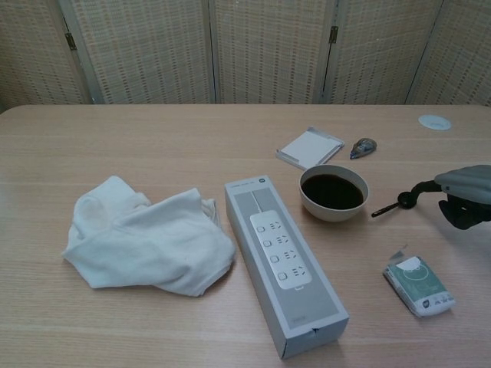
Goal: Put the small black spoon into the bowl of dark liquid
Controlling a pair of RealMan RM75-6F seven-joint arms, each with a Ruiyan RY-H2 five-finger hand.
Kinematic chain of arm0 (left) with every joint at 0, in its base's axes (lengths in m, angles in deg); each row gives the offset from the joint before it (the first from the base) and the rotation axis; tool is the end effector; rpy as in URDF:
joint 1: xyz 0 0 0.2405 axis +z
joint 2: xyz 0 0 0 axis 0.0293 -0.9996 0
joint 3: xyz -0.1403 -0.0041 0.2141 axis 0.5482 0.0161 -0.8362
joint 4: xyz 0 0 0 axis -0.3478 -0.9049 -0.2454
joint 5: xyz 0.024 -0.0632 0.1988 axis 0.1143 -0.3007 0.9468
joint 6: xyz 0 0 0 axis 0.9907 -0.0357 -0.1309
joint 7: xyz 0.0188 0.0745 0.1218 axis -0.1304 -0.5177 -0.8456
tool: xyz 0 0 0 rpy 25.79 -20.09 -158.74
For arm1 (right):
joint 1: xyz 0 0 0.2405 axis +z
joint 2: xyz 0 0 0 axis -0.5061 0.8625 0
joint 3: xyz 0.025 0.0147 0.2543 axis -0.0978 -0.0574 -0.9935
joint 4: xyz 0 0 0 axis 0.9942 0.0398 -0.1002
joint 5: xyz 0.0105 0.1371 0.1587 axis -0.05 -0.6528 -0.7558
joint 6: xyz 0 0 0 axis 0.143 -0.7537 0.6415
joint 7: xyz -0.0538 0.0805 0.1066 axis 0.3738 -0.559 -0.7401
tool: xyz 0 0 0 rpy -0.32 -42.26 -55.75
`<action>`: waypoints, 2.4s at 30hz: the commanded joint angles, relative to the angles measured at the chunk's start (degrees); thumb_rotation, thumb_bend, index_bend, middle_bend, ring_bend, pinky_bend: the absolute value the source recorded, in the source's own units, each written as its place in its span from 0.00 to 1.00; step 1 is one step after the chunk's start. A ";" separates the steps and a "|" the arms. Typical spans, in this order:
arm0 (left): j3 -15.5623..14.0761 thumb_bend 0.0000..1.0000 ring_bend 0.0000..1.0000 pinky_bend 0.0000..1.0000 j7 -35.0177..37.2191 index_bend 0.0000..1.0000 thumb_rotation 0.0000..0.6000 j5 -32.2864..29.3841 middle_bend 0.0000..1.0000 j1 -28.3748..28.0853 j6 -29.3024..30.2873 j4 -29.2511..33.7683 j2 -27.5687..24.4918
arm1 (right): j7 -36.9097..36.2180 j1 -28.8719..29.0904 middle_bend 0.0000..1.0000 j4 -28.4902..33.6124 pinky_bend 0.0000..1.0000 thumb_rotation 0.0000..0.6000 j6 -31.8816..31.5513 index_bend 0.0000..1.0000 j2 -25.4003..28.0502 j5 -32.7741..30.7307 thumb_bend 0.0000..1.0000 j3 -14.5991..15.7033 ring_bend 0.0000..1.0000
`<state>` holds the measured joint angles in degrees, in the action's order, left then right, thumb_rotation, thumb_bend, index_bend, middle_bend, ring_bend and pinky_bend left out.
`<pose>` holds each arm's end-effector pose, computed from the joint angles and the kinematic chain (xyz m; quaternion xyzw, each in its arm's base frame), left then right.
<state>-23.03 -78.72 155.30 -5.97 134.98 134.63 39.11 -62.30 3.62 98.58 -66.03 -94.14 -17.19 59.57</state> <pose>-0.3086 0.1790 0.1216 -0.5887 -0.3684 -0.3409 0.6336 -0.3159 -0.3339 -0.0005 0.7680 -0.4018 0.1650 0.4707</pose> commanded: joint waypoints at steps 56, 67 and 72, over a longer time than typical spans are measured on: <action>-0.28 0.25 0.11 0.14 0.09 0.19 1.00 -0.07 0.08 0.46 0.17 -0.54 0.56 | -2.11 -1.70 1.00 -1.91 1.00 1.00 -0.37 0.23 1.03 0.15 0.84 0.23 1.00; -0.22 0.25 0.11 0.14 -0.22 0.19 1.00 0.05 0.08 0.45 0.28 -0.11 0.31 | -2.50 -2.10 1.00 -2.69 1.00 1.00 -2.31 0.23 0.89 1.26 0.84 -0.09 1.00; -0.24 0.25 0.11 0.14 -0.39 0.19 1.00 0.22 0.08 0.43 0.36 0.15 0.25 | -3.68 -2.15 1.00 -0.36 1.00 1.00 -3.49 0.23 1.42 3.15 0.83 0.19 1.00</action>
<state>-23.27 -79.12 155.51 -5.54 135.34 134.78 39.36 -65.68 1.49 97.75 -69.17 -92.89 -14.48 59.68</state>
